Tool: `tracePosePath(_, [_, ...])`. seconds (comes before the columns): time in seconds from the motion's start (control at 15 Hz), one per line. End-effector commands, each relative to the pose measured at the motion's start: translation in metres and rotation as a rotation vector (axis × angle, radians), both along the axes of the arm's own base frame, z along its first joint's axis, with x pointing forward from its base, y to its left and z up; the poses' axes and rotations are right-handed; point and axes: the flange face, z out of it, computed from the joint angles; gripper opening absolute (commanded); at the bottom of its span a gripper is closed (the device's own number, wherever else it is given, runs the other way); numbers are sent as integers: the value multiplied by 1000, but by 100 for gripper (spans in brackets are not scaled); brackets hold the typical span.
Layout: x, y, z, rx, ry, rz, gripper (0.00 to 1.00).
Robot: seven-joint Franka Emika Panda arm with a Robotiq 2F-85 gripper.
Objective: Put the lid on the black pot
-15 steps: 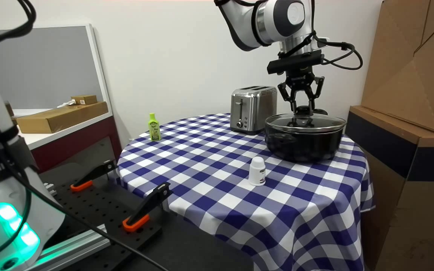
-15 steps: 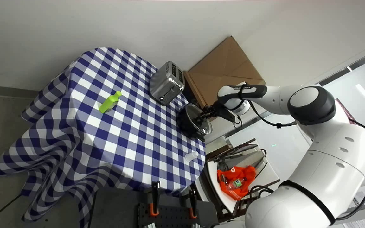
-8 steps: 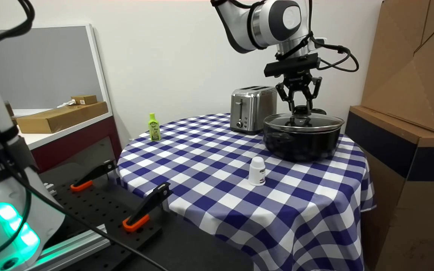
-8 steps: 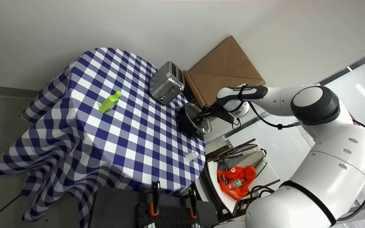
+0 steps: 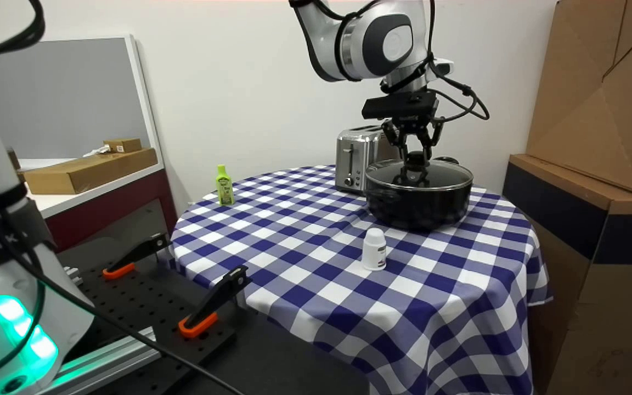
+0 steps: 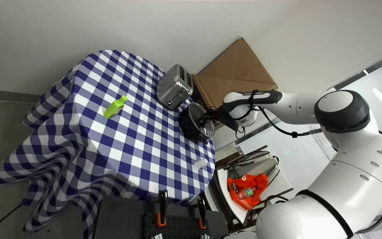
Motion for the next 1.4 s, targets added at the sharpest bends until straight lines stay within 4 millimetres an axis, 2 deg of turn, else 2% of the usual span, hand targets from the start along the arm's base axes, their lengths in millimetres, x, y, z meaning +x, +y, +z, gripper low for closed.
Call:
tracePosePath(0.0, [-14,10,11,52,-30,12,74])
tracePosePath(0.07, [-17,10,11,64,-29,6,75])
tracePosePath(0.27, [-21,6,18,94,-23,-9,96])
tracePosePath(0.33, [-21,6,23,105,-19,-13,99])
tracePosePath(0.53, [-27,12,48,124,26,10,100])
tracePosePath(0.73, [-38,46,78,96,60,88,100])
tracePosePath(0.93, [-51,100,99,80,70,124,100])
tracePosePath(1.2, [-78,177,105,58,85,124,100])
tracePosePath(1.33, [-94,191,102,25,89,59,100])
